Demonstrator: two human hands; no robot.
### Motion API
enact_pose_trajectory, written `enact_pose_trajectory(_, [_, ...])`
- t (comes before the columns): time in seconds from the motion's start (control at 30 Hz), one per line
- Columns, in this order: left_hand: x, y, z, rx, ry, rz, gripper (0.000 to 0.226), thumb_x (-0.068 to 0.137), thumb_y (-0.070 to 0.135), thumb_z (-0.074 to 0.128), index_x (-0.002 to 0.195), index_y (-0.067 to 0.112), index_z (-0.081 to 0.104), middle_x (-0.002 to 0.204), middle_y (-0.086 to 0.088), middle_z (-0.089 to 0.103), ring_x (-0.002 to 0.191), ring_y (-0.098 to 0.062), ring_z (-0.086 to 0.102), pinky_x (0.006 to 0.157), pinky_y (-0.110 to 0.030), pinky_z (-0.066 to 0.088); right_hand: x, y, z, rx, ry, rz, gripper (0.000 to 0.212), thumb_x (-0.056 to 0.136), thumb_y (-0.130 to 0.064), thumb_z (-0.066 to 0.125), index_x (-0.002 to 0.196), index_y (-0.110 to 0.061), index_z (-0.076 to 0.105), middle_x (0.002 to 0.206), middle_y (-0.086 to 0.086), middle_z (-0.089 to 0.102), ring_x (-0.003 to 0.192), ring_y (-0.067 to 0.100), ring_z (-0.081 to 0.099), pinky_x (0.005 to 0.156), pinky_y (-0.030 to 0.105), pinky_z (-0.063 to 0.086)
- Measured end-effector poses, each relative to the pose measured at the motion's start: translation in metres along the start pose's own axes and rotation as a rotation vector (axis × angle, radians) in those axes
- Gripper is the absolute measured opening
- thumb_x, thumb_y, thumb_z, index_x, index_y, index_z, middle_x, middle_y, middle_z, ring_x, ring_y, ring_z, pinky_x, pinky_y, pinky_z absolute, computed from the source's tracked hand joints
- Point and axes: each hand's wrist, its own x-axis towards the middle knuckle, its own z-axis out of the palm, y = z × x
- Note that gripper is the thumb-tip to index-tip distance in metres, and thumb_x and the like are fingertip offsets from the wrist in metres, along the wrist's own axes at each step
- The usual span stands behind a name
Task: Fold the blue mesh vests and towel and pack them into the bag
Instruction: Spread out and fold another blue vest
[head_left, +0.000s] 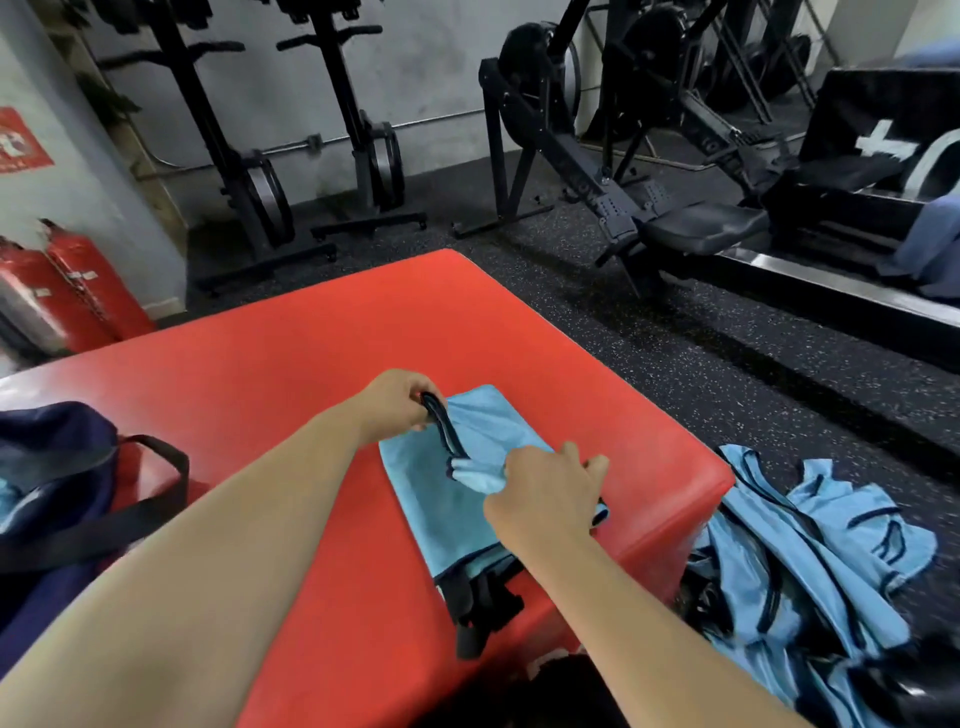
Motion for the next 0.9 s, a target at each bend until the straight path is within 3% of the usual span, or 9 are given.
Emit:
enact_pose_trajectory(0.13, [-0.004,-0.007,0.006,-0.247,-0.041,-0.179,0.039,0.086,-0.006,0.035,0.078,0.011,0.069,0.067,-0.005,0.065,0.052,-0.011,0.058,0.053,-0.021,0.035,-0.008,-0.003,0.017,-0.051,0.038,0.000,0.013,0.084,-0.019,0.050,0.091,-0.024,0.060,0.101,-0.002,0.064,0.111,0.024,0.041,0.087,0.041,0.020])
enact_pose_trajectory(0.27, [0.000,-0.009,0.001,-0.381,-0.062,-0.218,0.028,0.096,0.027,0.056,0.079,0.008,0.067,0.053,0.006,0.059,0.053,-0.012,0.042,0.055,-0.023,0.033,-0.009,-0.009,0.017,-0.073,0.179,-0.041,0.008,0.074,-0.020,0.063,0.076,-0.024,0.056,0.079,-0.002,0.063,0.094,0.024,0.046,0.078,0.040,0.020])
enact_pose_trajectory(0.33, [0.000,-0.008,-0.005,-0.300,-0.013,-0.110,0.007,0.089,0.009,0.067,0.083,0.007,0.070,0.051,0.009,0.059,0.051,-0.008,0.045,0.049,-0.017,0.035,-0.011,-0.016,0.017,-0.092,0.219,-0.102,0.040,0.046,-0.019,0.080,0.058,-0.023,0.042,0.052,0.000,0.054,0.072,0.026,0.048,0.069,0.038,0.021])
enact_pose_trajectory(0.4, [0.004,-0.012,-0.013,-0.217,0.027,-0.053,0.011,0.086,-0.004,0.065,0.091,0.003,0.072,0.058,0.010,0.064,0.056,-0.004,0.050,0.047,-0.010,0.038,-0.015,-0.023,0.024,-0.150,0.297,-0.173,0.044,0.032,-0.015,0.083,0.055,-0.021,0.047,0.047,0.002,0.049,0.066,0.027,0.049,0.070,0.040,0.024])
enact_pose_trajectory(0.47, [0.004,-0.022,-0.020,-0.129,0.035,-0.036,0.015,0.083,-0.006,0.065,0.092,0.005,0.073,0.073,0.001,0.066,0.069,-0.009,0.054,0.055,-0.008,0.042,-0.027,-0.034,0.027,-0.232,0.197,-0.212,0.038,0.042,-0.017,0.083,0.070,-0.018,0.058,0.060,0.004,0.057,0.080,0.029,0.052,0.081,0.045,0.027])
enact_pose_trajectory(0.6, [-0.004,-0.050,-0.010,0.011,-0.001,-0.051,0.020,0.081,-0.006,0.067,0.097,0.003,0.074,0.083,-0.007,0.067,0.076,-0.013,0.057,0.066,-0.018,0.046,-0.039,-0.042,0.038,-0.408,0.030,-0.293,0.033,0.083,-0.014,0.062,0.113,-0.014,0.050,0.108,0.008,0.055,0.120,0.032,0.034,0.100,0.054,0.004])
enact_pose_trajectory(0.7, [-0.006,-0.053,-0.006,-0.044,0.067,-0.009,0.019,0.082,-0.006,0.067,0.095,0.005,0.075,0.085,-0.007,0.068,0.077,-0.014,0.057,0.073,-0.025,0.049,-0.039,-0.048,0.031,-0.461,0.027,-0.318,0.031,0.084,-0.015,0.061,0.114,-0.015,0.050,0.108,0.008,0.053,0.119,0.032,0.032,0.104,0.054,0.004])
enact_pose_trajectory(0.8, [-0.006,-0.051,-0.012,-0.078,0.081,0.012,0.019,0.082,-0.006,0.067,0.092,0.009,0.074,0.077,-0.001,0.066,0.068,-0.007,0.055,0.062,-0.015,0.045,-0.041,-0.057,0.029,-0.488,0.114,-0.341,0.027,0.080,-0.019,0.065,0.105,-0.019,0.054,0.098,0.005,0.055,0.111,0.031,0.038,0.099,0.054,0.006])
enact_pose_trajectory(0.9, [-0.008,-0.054,-0.010,-0.038,0.023,0.007,0.020,0.082,-0.004,0.066,0.092,0.010,0.074,0.073,0.005,0.063,0.065,-0.004,0.054,0.056,-0.008,0.042,-0.046,-0.060,0.040,-0.454,0.012,-0.358,0.029,0.085,-0.020,0.063,0.111,-0.017,0.053,0.105,0.006,0.055,0.118,0.031,0.034,0.102,0.054,0.004])
